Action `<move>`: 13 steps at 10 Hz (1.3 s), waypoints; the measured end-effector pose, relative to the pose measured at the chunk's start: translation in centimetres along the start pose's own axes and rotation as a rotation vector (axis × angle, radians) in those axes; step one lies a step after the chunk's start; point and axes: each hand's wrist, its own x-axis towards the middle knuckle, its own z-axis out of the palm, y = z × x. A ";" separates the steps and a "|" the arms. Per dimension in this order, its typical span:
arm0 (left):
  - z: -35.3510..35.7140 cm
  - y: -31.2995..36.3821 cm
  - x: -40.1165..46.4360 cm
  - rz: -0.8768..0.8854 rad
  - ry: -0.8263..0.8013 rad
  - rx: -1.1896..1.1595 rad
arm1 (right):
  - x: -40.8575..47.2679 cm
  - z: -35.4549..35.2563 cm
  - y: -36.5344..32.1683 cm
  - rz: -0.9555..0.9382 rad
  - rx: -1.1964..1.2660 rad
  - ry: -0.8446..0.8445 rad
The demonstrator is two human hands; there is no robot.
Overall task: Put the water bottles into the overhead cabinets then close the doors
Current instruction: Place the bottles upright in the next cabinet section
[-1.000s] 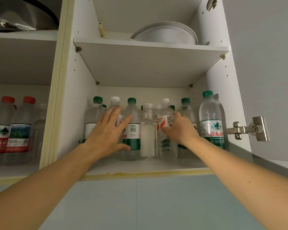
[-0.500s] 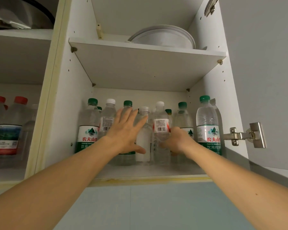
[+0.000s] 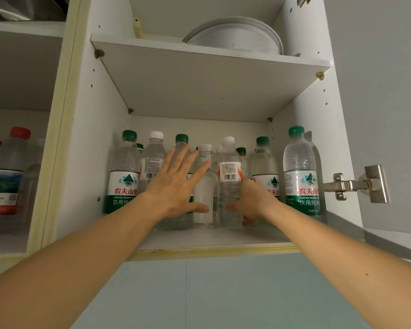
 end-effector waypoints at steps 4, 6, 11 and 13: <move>-3.7 -7.4 -3.6 -0.290 -0.133 -0.356 | 0.1 0.4 1.4 0.007 0.089 0.106; -3.0 -6.9 -4.0 -0.291 -0.204 -0.227 | 0.2 0.6 1.3 -0.007 -0.022 0.055; -4.6 -3.8 -2.8 -0.227 0.018 -0.309 | -3.5 -2.1 1.0 -0.218 -0.041 0.459; -7.9 3.7 2.7 -0.057 0.189 -0.502 | -6.7 -4.9 2.8 -0.313 -0.332 0.853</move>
